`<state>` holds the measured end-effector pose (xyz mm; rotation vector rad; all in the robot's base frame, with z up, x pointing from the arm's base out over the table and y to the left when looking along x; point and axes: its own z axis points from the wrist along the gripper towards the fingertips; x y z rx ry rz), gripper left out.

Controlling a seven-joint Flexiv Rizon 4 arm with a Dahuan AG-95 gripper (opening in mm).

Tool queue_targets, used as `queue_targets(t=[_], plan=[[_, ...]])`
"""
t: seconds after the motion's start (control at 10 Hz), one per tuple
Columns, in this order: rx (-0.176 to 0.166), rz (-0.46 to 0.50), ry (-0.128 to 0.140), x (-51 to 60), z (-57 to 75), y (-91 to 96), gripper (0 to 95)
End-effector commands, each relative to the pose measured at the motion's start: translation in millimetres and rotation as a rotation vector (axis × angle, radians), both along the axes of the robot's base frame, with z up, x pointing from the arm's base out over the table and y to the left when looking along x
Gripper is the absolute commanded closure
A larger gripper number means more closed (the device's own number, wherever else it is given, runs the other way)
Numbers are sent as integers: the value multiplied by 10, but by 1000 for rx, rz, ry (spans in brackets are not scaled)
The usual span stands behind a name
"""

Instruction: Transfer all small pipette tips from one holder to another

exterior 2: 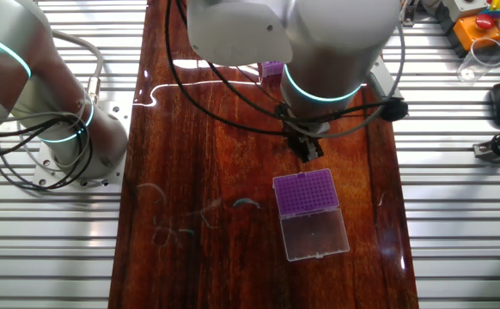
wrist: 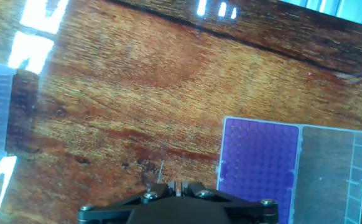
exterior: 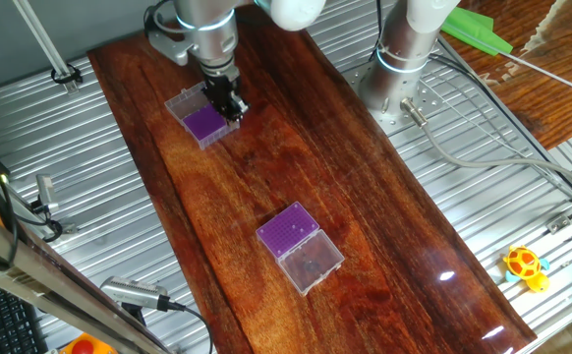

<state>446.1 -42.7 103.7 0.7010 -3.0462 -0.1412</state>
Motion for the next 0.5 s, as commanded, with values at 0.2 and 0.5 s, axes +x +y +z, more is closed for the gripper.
queue_targets(t=[0.2,0.5], plan=[[8,1,-9,51,26,465,950],[-30,-124,-11,124,65,1376,950]])
